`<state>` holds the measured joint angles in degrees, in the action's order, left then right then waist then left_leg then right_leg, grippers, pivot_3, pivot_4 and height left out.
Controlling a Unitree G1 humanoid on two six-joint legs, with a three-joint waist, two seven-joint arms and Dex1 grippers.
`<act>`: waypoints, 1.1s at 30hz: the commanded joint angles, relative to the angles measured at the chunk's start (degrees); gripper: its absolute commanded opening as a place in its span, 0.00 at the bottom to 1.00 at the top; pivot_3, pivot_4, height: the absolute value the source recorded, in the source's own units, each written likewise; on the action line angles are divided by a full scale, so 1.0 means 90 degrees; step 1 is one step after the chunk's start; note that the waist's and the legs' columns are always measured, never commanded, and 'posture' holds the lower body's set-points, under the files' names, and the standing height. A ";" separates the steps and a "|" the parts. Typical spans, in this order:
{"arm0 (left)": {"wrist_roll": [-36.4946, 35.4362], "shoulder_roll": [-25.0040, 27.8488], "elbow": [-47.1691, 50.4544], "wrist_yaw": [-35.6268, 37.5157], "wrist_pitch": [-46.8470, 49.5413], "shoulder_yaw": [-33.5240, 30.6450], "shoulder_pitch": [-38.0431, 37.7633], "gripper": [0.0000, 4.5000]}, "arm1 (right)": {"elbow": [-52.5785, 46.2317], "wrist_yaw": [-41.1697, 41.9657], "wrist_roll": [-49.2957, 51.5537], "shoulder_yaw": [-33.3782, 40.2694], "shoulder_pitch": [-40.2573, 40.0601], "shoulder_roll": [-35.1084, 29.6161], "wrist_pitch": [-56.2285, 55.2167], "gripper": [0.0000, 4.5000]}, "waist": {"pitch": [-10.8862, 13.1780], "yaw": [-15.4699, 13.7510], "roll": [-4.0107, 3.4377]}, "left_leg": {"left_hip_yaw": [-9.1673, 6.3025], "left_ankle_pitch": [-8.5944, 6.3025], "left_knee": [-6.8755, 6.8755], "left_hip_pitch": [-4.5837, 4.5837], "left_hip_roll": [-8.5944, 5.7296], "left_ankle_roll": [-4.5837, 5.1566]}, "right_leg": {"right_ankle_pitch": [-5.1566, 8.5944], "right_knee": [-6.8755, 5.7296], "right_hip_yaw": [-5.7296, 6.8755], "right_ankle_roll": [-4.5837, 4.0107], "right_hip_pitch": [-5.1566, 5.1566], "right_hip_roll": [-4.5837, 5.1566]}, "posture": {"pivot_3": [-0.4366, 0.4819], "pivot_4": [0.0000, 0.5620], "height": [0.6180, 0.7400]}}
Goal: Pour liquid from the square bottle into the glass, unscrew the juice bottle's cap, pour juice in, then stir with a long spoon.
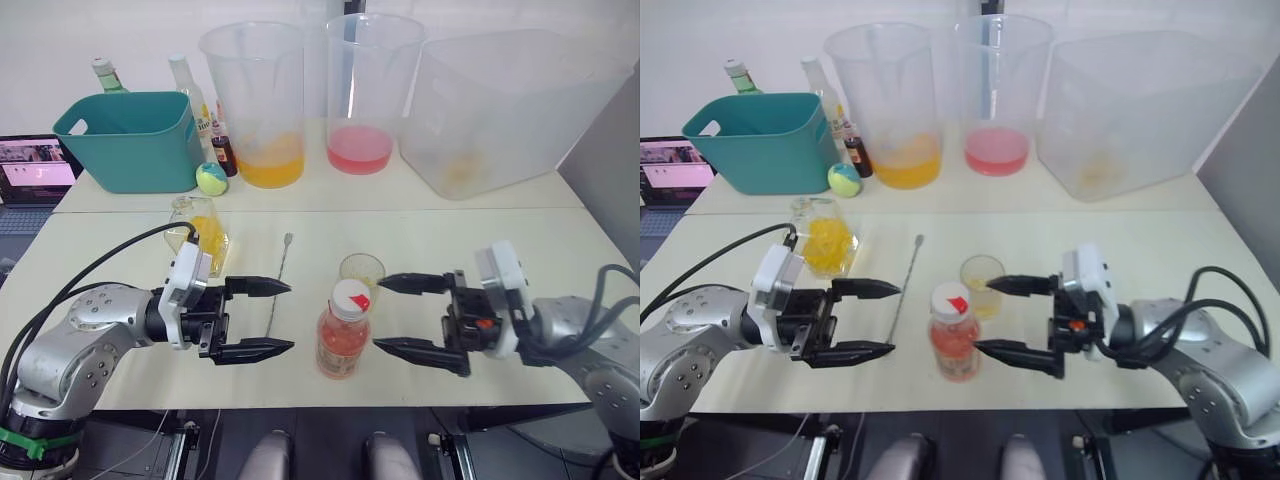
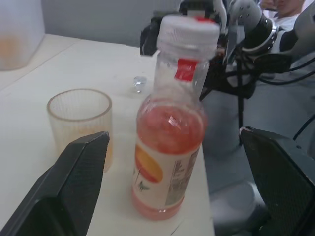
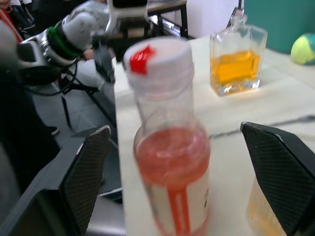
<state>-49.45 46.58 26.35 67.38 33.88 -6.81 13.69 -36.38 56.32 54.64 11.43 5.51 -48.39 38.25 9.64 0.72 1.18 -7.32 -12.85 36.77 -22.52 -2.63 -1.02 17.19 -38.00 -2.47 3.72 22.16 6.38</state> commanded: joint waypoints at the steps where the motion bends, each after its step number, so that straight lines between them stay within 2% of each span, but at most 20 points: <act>1: 0.0094 -0.0104 0.0103 -0.0081 0.0036 0.0320 0.0407 1.00 | 0.0000 0.0229 -0.0026 0.0401 -0.0252 -0.0143 -0.0190 1.00 | 0.0000 0.0007 0.0000 | 0.0003 0.0000 0.0000 0.0001 0.0000 0.0000 | 0.0000 -0.0001 -0.0002 0.0000 0.0000 0.0000 | 0.48 0.27 0.98; 9: 0.0610 -0.0707 -0.0053 -0.0397 0.0199 0.1344 0.1431 1.00 | -0.0011 0.0082 -0.0082 0.0899 -0.0317 -0.0401 -0.0193 1.00 | 0.0002 0.0003 0.0003 | 0.0006 0.0000 0.0003 -0.0001 0.0000 0.0000 | 0.0000 -0.0001 -0.0003 0.0000 -0.0001 -0.0002 | 0.48 0.27 0.98; 15: 0.0775 -0.1162 -0.0246 -0.0570 0.0297 0.1670 0.1875 1.00 | -0.0081 -0.0103 -0.0152 0.0918 -0.0202 -0.0562 -0.0148 1.00 | 0.0004 0.0002 0.0007 | 0.0005 0.0001 0.0005 -0.0004 0.0000 0.0000 | 0.0000 0.0000 -0.0002 0.0000 -0.0001 -0.0002 | 0.48 0.27 0.98; 22: 0.0783 -0.1324 -0.0304 -0.0603 0.0355 0.1713 0.1958 1.00 | -0.0101 -0.0255 -0.0186 0.0910 -0.0103 -0.0641 -0.0113 1.00 | 0.0004 0.0003 0.0007 | 0.0005 0.0001 0.0007 -0.0006 0.0000 0.0000 | 0.0000 0.0000 -0.0002 0.0000 -0.0001 -0.0002 | 0.48 0.27 0.98; 33: 0.0747 -0.1257 -0.0264 -0.0447 0.0453 0.1695 0.1853 1.00 | -0.0128 -0.0334 -0.0171 0.0887 0.0026 -0.0715 -0.0117 1.00 | 0.0004 0.0003 0.0007 | 0.0004 0.0001 0.0010 -0.0007 -0.0002 0.0000 | 0.0000 0.0001 -0.0002 0.0001 -0.0001 -0.0001 | 0.48 0.27 0.98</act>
<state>-42.13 34.88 22.76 62.84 37.83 9.19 30.52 -35.90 53.45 52.93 18.05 5.15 -54.14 37.70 9.67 0.74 1.24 -7.28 -12.85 36.86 -22.58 -2.64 -1.03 17.19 -38.00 -2.49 3.72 22.15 6.38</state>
